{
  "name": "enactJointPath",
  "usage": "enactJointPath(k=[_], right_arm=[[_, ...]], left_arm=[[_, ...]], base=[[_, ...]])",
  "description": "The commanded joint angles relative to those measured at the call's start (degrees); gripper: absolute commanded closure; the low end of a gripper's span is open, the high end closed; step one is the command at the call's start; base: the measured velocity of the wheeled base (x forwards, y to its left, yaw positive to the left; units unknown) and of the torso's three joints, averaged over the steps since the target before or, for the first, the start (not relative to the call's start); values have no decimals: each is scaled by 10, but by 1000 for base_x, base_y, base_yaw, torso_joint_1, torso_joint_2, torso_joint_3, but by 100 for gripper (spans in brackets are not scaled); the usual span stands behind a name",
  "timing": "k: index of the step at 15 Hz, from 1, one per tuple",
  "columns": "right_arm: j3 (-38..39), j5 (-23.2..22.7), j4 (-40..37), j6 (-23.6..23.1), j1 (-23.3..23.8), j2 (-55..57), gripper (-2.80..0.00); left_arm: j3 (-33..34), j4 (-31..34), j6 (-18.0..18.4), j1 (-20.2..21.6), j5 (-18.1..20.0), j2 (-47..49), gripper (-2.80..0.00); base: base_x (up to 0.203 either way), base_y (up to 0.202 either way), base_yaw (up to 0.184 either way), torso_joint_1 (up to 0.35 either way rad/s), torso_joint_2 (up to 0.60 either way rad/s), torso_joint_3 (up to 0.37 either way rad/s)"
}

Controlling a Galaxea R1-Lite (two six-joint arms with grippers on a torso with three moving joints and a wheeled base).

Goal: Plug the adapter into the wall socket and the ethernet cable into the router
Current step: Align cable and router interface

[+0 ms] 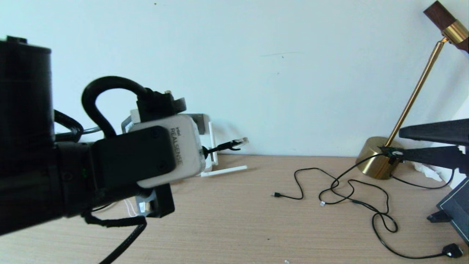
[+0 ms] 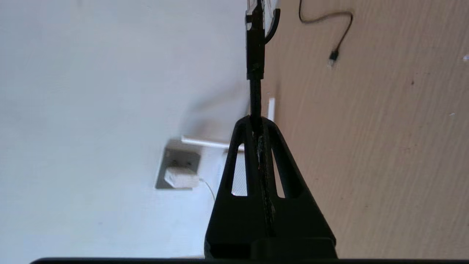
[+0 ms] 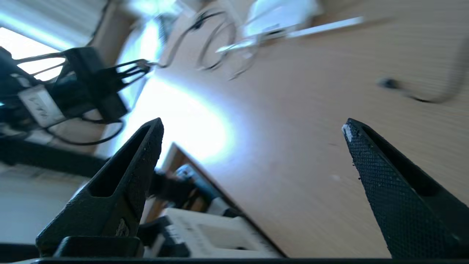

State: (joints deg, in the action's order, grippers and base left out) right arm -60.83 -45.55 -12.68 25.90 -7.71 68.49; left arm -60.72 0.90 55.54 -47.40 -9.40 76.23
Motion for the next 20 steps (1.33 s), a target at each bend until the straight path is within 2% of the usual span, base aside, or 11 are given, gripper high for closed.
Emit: enactJointPath(k=[1,4,7,11,18,20], right_arm=[[-16,-6,25,3,-21,58,-280],[6,-9,95,3,-31,62,-280],[10,-11,112,-1,-32,75,-280],[24,-13,157,4,-48,75,-280],[42,-14,160,2,-64,64,-280],[51,-26,160,-1,-66,64,-280]], left_arm=[[-32,-1,3,-10,5,36,0],[-94,-1,2,-45,20,104,0],[-155,-16,0,-86,20,181,0],[-217,-27,-1,-113,19,250,0],[-233,-39,1,-120,19,276,0],[-234,-41,1,-120,19,278,0]], base=[[0,0,0,0,0,0],[0,0,0,0,0,0],[0,0,0,0,0,0],[0,0,0,0,0,0],[0,0,0,0,0,0],[0,0,0,0,0,0]])
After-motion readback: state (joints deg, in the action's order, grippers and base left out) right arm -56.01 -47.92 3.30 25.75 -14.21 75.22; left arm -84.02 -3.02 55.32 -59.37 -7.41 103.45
